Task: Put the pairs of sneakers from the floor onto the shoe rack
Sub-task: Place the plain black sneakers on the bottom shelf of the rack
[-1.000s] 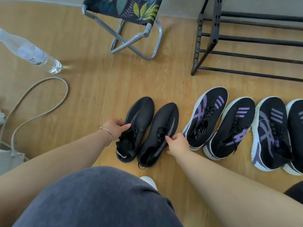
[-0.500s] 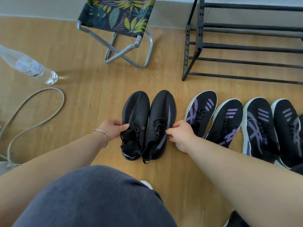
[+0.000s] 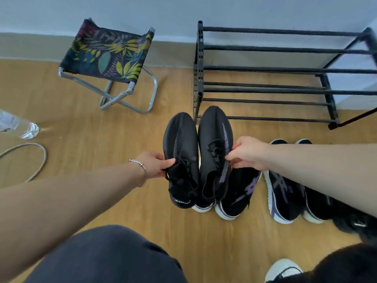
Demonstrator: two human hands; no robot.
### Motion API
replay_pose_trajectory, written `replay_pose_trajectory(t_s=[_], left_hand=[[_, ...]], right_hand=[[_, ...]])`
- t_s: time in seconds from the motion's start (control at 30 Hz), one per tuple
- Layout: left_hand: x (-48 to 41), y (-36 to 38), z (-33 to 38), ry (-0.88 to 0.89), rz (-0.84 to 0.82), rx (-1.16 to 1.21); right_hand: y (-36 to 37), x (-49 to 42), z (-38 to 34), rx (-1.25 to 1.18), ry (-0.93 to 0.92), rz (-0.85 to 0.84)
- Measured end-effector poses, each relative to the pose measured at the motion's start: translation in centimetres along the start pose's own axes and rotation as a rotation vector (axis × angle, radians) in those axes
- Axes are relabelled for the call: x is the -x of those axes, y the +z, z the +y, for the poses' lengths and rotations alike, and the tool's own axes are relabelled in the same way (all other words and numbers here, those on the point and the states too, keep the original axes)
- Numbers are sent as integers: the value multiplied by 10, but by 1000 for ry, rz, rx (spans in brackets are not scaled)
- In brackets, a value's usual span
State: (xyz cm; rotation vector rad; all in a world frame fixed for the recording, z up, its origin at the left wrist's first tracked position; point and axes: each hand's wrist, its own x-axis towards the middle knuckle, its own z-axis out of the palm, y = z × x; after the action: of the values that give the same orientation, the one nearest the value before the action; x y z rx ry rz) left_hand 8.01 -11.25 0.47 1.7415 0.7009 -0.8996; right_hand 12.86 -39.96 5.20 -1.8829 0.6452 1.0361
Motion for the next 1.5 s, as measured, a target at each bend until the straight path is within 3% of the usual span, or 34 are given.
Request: replay_pose_trajectory(t_s=[0.27, 0.5, 0.73, 1.0, 1.23, 1.5], left_hand=[[-10, 59, 40, -28, -27, -141], [-4, 90, 70, -43, 58, -277], [-20, 99, 79, -36, 107, -324], [-9, 109, 104, -55, 62, -18], [11, 155, 138, -24, 163, 236], [1, 181, 160, 8, 258, 279]], right_hand=[[-65, 5, 46, -70, 18, -25], [-79, -3, 84, -294, -55, 33], [-93, -33, 102, -335, -113, 92], [-125, -44, 78, -427, -140, -38], [-172, -45, 63, -431, -184, -8], [-192, -49, 57, -463, -171, 111]])
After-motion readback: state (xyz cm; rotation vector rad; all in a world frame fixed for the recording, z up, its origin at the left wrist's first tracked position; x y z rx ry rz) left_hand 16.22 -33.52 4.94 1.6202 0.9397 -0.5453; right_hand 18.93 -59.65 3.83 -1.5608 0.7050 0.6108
